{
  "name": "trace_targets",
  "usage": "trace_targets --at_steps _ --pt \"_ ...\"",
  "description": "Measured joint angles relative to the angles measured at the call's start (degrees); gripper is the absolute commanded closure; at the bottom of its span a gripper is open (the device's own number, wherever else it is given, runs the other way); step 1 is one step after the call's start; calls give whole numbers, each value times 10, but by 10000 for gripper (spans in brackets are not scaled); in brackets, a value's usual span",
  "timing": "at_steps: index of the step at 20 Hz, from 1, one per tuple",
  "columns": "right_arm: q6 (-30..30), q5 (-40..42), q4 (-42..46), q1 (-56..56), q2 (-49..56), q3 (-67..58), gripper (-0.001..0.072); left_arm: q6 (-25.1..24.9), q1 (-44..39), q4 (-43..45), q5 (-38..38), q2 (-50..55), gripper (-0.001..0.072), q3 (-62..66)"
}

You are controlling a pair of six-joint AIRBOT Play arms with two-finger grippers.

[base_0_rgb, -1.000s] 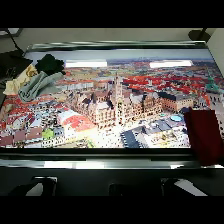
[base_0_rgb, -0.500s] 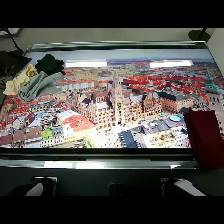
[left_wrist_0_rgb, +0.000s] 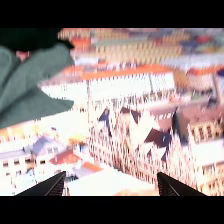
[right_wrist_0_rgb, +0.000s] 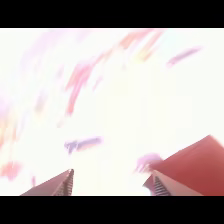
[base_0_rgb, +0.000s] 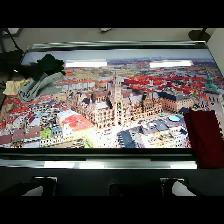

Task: Fold the shirts.

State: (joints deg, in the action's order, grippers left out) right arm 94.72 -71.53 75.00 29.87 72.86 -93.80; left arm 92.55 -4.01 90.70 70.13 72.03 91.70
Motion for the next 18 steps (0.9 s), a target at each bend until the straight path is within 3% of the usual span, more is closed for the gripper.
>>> trace_targets --at_steps 3,7,18 --pt "12 -90 29 -132 43 40 98 20 -19 12 73 16 -13 -77" --pt "17 -141 65 -231 71 79 100 48 -27 -11 52 -11 -13 -172" --pt "19 -169 91 -277 83 94 100 64 -29 -17 34 -24 -13 -208"
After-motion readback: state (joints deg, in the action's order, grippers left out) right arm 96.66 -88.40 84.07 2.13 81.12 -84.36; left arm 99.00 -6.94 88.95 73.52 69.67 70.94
